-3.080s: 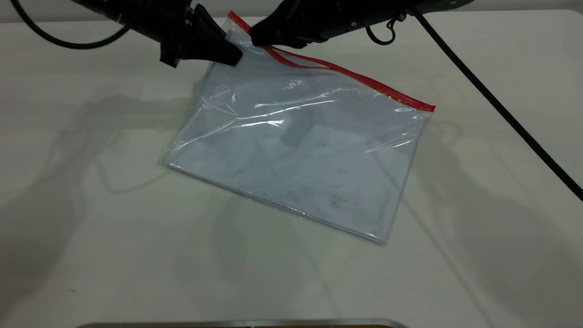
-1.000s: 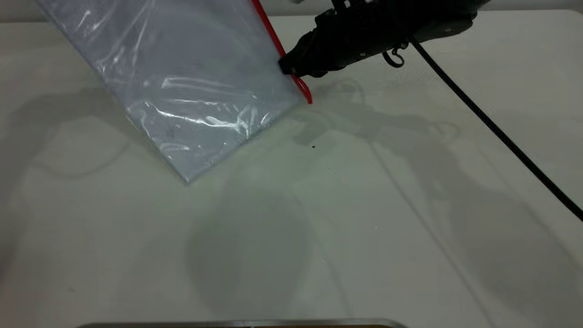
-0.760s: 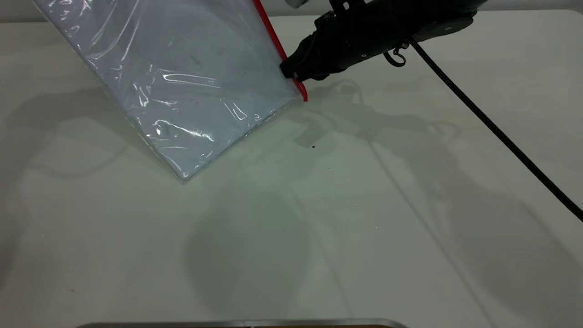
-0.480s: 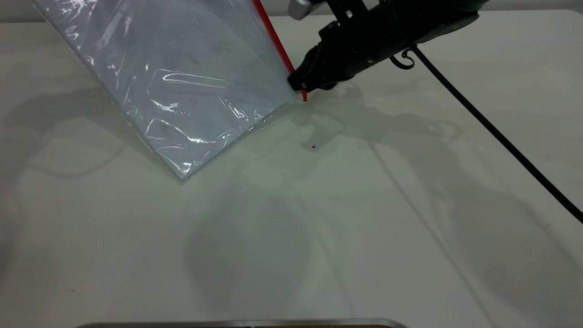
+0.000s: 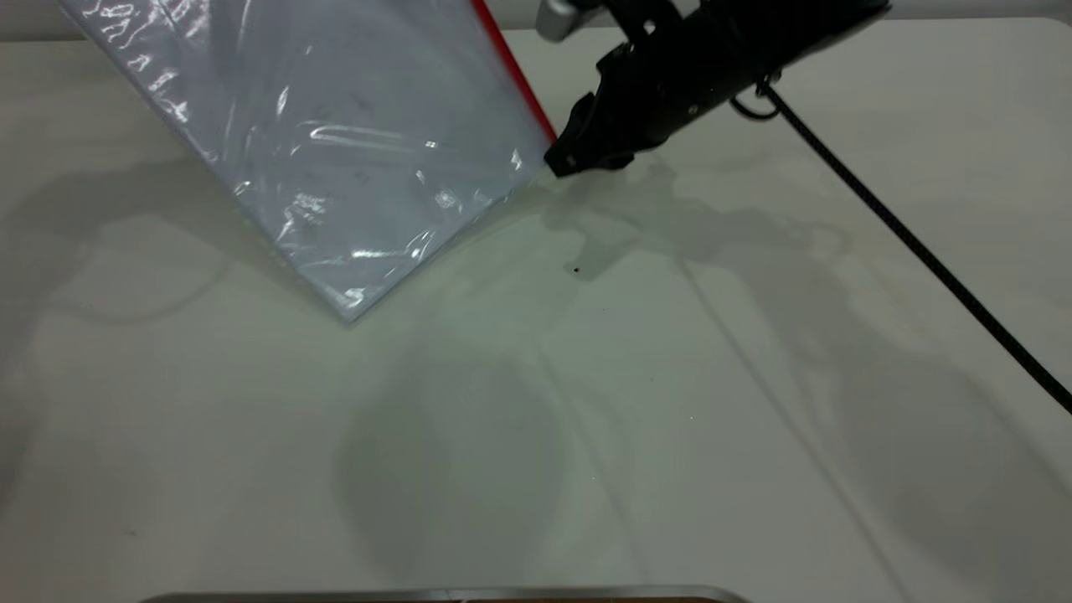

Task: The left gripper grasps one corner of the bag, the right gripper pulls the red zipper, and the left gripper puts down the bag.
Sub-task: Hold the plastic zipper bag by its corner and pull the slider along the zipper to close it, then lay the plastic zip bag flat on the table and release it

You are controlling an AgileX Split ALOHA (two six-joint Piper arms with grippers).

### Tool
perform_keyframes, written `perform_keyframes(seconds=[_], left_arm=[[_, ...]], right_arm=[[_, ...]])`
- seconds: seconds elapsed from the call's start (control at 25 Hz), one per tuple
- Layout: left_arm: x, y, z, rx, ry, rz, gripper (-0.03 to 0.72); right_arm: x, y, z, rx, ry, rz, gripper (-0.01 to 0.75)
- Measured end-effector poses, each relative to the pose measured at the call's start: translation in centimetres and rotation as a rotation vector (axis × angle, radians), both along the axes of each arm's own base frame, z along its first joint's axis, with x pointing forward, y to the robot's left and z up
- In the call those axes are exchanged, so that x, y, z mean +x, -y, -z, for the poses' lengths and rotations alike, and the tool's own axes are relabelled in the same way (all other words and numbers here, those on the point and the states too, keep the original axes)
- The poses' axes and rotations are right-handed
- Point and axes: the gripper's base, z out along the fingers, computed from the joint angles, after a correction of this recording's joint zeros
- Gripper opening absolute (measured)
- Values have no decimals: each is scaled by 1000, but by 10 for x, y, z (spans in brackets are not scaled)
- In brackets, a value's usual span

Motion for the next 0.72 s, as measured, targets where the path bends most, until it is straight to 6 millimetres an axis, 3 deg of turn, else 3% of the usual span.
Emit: perform_keyframes(seconds=[0.12,0.28,0.36,0.48,0.6,0.72], left_arm=[[3,-1,6,-54,-59,-19,51],[5,3,36,-83,-180,-29,51],[6,10,57,-91,-264,-47,51],[7,27,87,-82,-398,-80,63],[3,49,110,-70,-541,-90,111],[-1,64,114,-86,-656,-75,238]], right_arm=[[6,-1,-36,15,74,1,382],[8,-6,-117,104,197,-12,532],[3,-7,-160,169,234,-21,550],[-13,-8,-208,249,220,-64,548],[-35,-7,-242,279,147,-137,526],[-59,-2,-268,254,44,-211,492]])
